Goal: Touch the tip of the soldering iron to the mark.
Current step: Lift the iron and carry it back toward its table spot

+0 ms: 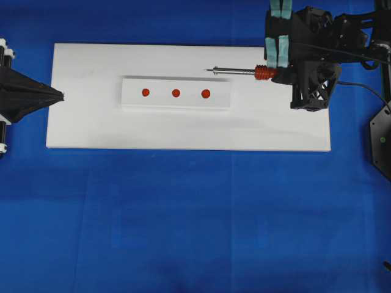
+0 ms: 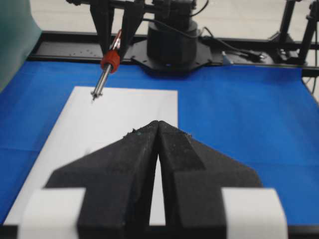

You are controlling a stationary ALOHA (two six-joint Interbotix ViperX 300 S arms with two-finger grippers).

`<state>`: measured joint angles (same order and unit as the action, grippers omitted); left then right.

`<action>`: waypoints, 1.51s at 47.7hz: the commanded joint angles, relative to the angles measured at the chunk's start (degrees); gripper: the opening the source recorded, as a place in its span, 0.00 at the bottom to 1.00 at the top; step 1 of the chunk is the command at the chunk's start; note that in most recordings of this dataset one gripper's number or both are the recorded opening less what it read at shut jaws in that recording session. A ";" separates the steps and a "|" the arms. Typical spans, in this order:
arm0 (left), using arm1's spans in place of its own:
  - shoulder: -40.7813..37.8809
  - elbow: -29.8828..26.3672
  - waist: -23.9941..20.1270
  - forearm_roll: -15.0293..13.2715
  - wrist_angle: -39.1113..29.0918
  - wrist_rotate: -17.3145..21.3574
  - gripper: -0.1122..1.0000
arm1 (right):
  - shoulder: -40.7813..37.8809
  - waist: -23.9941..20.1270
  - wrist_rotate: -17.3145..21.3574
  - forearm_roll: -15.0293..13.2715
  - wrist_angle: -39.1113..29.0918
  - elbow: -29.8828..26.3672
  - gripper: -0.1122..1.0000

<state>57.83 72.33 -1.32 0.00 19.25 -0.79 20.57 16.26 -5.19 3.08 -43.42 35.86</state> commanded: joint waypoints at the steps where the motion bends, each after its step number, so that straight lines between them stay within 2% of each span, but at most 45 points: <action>1: -0.53 -0.79 -0.09 0.09 0.62 0.00 0.10 | 2.02 -2.29 2.02 0.00 0.35 0.09 0.16; 8: -0.44 -0.79 -0.09 0.09 0.62 0.00 0.10 | 3.69 -8.35 8.26 -0.18 0.70 1.49 0.16; 14: -0.53 -0.70 -0.09 0.09 0.79 0.00 0.10 | 4.66 -14.77 15.38 -2.20 1.58 2.37 0.16; 20: -0.53 -0.70 -0.09 0.09 0.97 -0.09 0.10 | 4.39 -21.18 23.47 -5.89 2.29 2.55 0.16; 31: -0.44 -0.70 0.35 0.18 1.32 -0.09 0.10 | 1.49 -34.54 43.33 -15.64 2.02 1.67 0.16; 37: -0.53 -0.79 0.35 0.09 1.32 0.00 0.10 | -0.70 -39.29 51.59 -20.57 1.14 0.62 0.16; 39: -0.53 -0.79 0.35 0.09 1.41 0.00 0.10 | -1.41 -39.90 53.17 -21.62 0.70 0.18 0.16; 42: -0.53 -0.79 0.35 0.18 1.32 -0.09 0.10 | -2.11 -40.34 54.32 -22.76 -0.18 -0.44 0.16; 53: -0.35 -0.79 0.35 0.09 1.32 -0.09 0.10 | -6.59 -39.46 54.23 -24.17 0.35 -4.04 0.16; 66: -0.44 -0.79 0.44 0.18 1.41 -0.09 0.10 | -17.14 -37.18 53.35 -26.28 1.58 -14.50 0.16; 72: -0.53 -0.79 0.44 0.09 1.41 -0.09 0.10 | -21.62 -35.95 50.63 -26.37 1.76 -19.78 0.16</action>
<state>57.83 72.25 -0.97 0.00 20.04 -0.79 -0.09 -20.39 46.23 -22.85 -42.19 20.13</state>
